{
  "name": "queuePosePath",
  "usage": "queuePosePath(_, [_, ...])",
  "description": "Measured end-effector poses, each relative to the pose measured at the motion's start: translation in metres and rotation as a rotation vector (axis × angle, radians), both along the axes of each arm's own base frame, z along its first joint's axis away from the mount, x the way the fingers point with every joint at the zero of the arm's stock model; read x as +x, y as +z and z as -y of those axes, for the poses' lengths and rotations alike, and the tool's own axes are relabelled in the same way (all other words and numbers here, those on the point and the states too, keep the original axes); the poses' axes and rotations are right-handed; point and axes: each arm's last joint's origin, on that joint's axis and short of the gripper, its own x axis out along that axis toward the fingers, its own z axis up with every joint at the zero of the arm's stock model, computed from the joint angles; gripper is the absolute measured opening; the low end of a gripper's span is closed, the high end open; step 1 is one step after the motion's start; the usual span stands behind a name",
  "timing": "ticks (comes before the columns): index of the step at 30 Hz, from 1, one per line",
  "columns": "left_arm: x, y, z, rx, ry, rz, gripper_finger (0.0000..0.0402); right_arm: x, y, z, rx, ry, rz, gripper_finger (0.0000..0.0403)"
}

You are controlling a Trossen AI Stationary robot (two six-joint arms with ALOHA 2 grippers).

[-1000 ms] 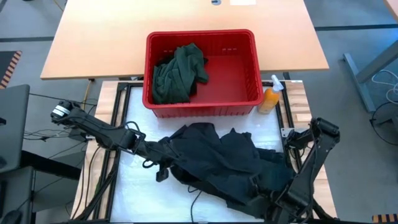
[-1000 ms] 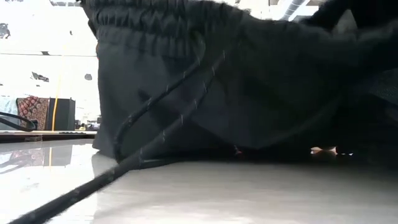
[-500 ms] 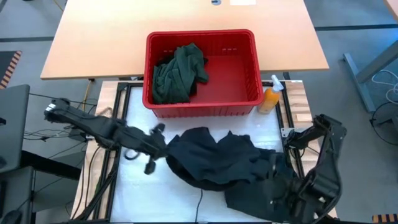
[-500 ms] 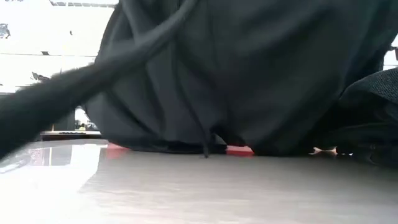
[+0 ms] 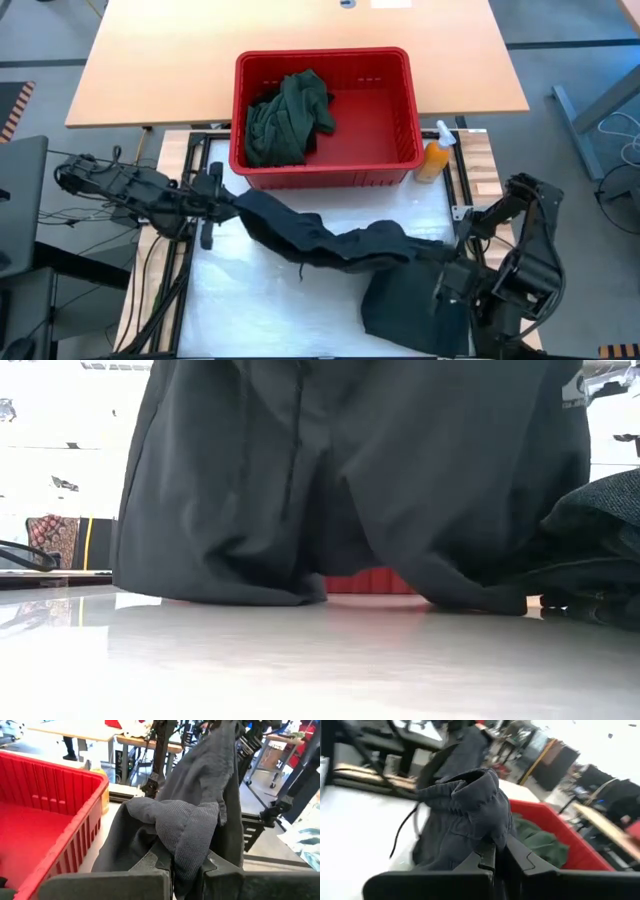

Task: Fold laundry
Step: Fold the gray shorts

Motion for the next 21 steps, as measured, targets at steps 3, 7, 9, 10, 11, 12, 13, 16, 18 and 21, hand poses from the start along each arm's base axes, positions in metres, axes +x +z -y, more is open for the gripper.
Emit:
queuePosePath(3, [0.001, -0.003, 0.000, 0.010, 0.002, -0.026, 0.0005, 0.008, -0.002, 0.004, -0.051, -0.035, -0.015, 0.0032])
queuePosePath(7, [0.011, -0.010, 0.004, 0.066, -0.008, -0.075, 0.0005, 0.023, -0.009, 0.007, -0.096, -0.072, -0.067, 0.0033])
queuePosePath(9, [0.017, -0.013, 0.007, 0.108, -0.025, -0.095, 0.0005, 0.029, -0.012, 0.008, -0.114, -0.090, -0.086, 0.0036])
queuePosePath(10, [0.021, -0.015, 0.008, 0.128, -0.032, -0.106, 0.0005, 0.032, -0.014, 0.008, -0.127, -0.090, -0.109, 0.0036])
queuePosePath(11, [0.024, -0.017, 0.010, 0.149, -0.037, -0.118, 0.0005, 0.035, -0.017, 0.007, -0.140, -0.089, -0.135, 0.0036])
queuePosePath(12, [0.029, -0.019, 0.011, 0.163, -0.040, -0.128, 0.0005, 0.038, -0.019, 0.007, -0.158, -0.092, -0.156, 0.0036])
queuePosePath(13, [0.034, -0.021, 0.013, 0.172, -0.043, -0.136, 0.0005, 0.042, -0.022, 0.007, -0.178, -0.098, -0.173, 0.0036])
queuePosePath(16, [0.052, -0.028, 0.019, 0.174, -0.046, -0.152, 0.0005, 0.053, -0.027, 0.009, -0.185, -0.126, -0.193, 0.0035])
queuePosePath(18, [0.066, -0.034, 0.023, 0.166, -0.077, -0.158, 0.0005, 0.060, -0.032, 0.011, -0.191, -0.147, -0.202, 0.0035])
queuePosePath(21, [0.087, -0.045, 0.031, 0.163, -0.137, -0.173, 0.0005, 0.071, -0.040, 0.011, -0.177, -0.163, -0.237, 0.0035])
